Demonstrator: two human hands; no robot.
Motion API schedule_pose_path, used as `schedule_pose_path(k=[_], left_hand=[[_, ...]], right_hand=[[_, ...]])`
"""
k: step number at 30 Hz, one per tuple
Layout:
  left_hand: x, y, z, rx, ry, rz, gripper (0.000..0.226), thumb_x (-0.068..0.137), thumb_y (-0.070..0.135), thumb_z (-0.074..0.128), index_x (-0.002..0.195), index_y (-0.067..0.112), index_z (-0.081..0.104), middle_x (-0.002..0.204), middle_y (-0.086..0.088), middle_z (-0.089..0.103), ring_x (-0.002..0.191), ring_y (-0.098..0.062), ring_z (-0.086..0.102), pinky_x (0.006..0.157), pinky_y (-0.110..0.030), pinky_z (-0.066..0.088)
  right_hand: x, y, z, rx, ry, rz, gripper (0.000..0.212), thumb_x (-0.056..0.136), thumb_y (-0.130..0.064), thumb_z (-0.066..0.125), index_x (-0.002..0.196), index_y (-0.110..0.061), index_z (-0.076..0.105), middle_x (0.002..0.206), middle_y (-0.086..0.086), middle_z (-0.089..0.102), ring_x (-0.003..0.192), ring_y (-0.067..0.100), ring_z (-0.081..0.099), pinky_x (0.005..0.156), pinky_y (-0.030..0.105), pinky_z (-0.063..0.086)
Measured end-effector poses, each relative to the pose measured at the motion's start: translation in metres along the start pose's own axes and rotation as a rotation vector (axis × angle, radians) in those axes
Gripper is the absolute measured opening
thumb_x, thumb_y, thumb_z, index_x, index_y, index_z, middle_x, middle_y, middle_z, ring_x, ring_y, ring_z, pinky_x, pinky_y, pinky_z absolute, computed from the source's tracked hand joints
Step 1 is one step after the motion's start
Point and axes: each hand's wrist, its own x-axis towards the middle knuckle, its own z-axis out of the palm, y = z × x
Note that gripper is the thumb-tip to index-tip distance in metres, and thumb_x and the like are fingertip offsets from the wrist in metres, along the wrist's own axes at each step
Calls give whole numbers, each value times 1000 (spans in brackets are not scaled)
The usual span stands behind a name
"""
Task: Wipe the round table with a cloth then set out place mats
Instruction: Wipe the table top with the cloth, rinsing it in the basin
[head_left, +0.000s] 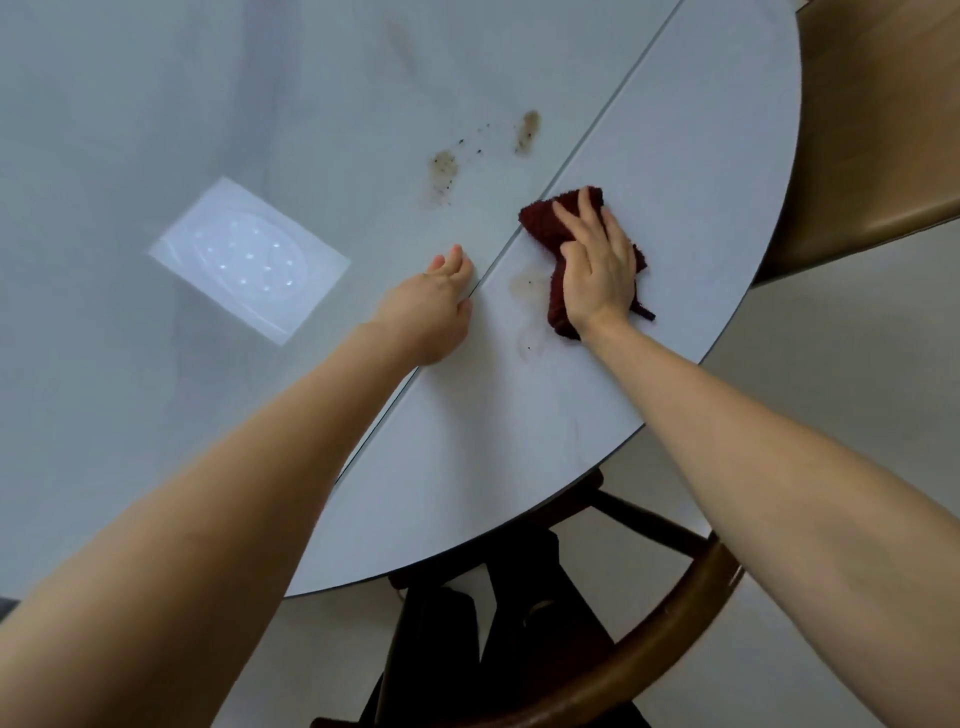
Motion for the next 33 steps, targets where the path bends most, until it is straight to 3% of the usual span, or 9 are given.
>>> schedule_pose_path(k=[4,7,12,18,23,25,27,30,33], left_hand=[[-3,-8,6,-44,3,9,57,100,14,31,154,17,12,162,4,1,148,-14,9,115,-34,25],[-3,-10,7,-79,3,4,66,96,3,32,154,20,7,161,7,-4,148,-11,3,117,-32,21],[0,-11,0,-68,-54,1,68,96,2,33,155,16,2,161,3,-7,148,-12,1,118,-28,13],[-15,-6,6,25,-89,-27,64,99,12,35,154,13,3,162,1,-5,149,-16,5,116,-35,20],[-53,-11,22,63,-232,-53,61,100,16,37,154,10,10,162,-5,1,148,-22,13,116,-38,22],[-69,-12,17,60,-242,-80,49,100,18,39,147,7,31,156,-12,24,141,-28,29,113,-38,28],[-89,-2,0,14,-179,-75,41,100,21,41,137,6,47,145,-14,43,133,-30,40,108,-34,32],[-108,18,-23,-290,-122,-63,30,99,25,47,123,11,60,126,-7,59,120,-23,52,101,-30,36],[-127,36,-40,-838,-202,-72,29,99,34,50,114,15,66,115,4,66,105,-14,62,96,-27,45]], right_hand=[[-7,9,-8,20,-224,-226,53,92,-10,37,137,-34,52,155,-12,31,146,15,20,119,32,10],[-14,7,-12,52,-318,-288,57,85,-15,33,135,-32,54,154,-12,33,146,14,20,116,27,7],[-45,5,-7,79,-403,-332,56,84,-17,34,134,-30,55,153,-11,35,145,13,20,113,21,5],[-95,8,-5,188,-495,-270,52,86,-18,32,128,-26,61,150,-12,39,138,0,20,108,11,3],[-153,11,-19,370,-769,-7,42,98,-4,34,133,-13,56,149,-2,42,142,9,26,115,18,13],[-166,4,-36,448,-779,247,38,100,-7,38,133,-7,56,143,6,50,135,16,42,108,18,29],[-174,-5,-64,631,-732,495,36,98,-13,41,128,-12,61,131,6,60,117,19,58,96,24,45],[-168,-15,-93,906,-726,662,32,97,-18,40,115,-16,67,108,4,70,92,17,66,78,25,53],[-162,-37,-115,1022,-732,696,26,93,-23,45,75,-14,62,70,2,60,63,15,59,65,27,47]])
